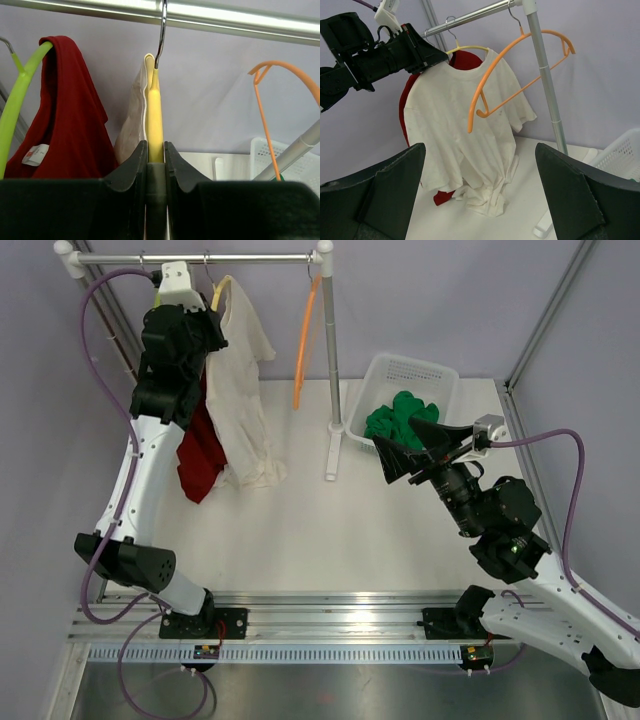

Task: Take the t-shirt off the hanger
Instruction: Grab a hanger with a tshirt on it with the left arm

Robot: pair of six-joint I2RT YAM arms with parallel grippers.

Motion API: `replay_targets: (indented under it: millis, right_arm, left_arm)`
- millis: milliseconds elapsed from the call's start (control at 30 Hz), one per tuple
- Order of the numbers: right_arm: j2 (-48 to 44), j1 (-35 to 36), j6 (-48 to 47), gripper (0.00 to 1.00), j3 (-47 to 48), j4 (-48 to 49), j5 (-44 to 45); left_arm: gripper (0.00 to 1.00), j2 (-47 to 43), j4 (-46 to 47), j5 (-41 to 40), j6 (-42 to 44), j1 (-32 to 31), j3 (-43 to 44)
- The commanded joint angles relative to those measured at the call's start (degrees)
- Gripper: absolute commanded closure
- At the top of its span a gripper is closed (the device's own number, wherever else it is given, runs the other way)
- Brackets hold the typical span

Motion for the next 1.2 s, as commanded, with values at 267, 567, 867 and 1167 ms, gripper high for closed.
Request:
replay_targets:
  millis: [267, 567, 867, 1167]
  right_arm:
    - [-1.0, -0.1, -0.8, 0.01, 1.2, -0.9, -1.7]
    - [-2.6, -0.1, -0.5, 0.01, 1.1, -1.6, -2.7]
    - [-2.7, -0.1, -1.1, 0.01, 0.9, -1.6, -2.3]
    - [-2.4, -0.1, -0.8, 0.00, 0.9, -1.6, -2.7]
  left_arm:
    - [1.00, -10.3, 12.6, 4.9, -1.3, -0.4, -6.7]
    - [1.00, -0.5, 8.7, 4.2, -1.1, -0.4, 3.1]
    - [1.00, -1.1, 13.1, 6.2, -1.8, -0.4, 0.6]
    - [1.00, -2.9, 15.1, 4.2, -1.0, -1.4, 0.3]
